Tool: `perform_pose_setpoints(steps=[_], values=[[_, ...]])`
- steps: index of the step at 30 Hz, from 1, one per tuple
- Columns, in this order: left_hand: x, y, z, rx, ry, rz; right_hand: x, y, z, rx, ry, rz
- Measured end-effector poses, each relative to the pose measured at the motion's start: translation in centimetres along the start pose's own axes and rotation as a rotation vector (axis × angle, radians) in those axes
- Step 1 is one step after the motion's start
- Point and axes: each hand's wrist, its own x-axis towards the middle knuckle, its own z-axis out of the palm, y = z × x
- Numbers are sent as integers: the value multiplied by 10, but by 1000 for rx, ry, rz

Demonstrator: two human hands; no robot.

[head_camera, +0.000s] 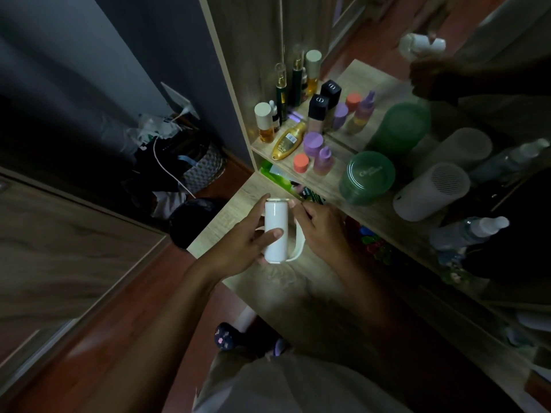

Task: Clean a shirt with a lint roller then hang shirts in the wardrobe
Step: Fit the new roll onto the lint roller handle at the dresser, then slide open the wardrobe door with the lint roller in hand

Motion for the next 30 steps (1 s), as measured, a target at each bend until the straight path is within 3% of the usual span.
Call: perform_pose_setpoints(steps=[6,10,13,20,25,30], values=[[-21,5,-26,20,64,85,10,-29,11,39,-115,20],[-46,3,-58,85,137,104,20,-58,11,122,-414,13],[-71,-1,-96,108,207,110,21,-85,16,73,-542,-93],[-127,13,-182,168,470,206,38,-183,65,25,-482,-313],[-169,21,-246,257,751,306,54,-261,128,-23,-441,-323],[-218,11,-325,297,904,387,73,-329,200,40,-355,-260]])
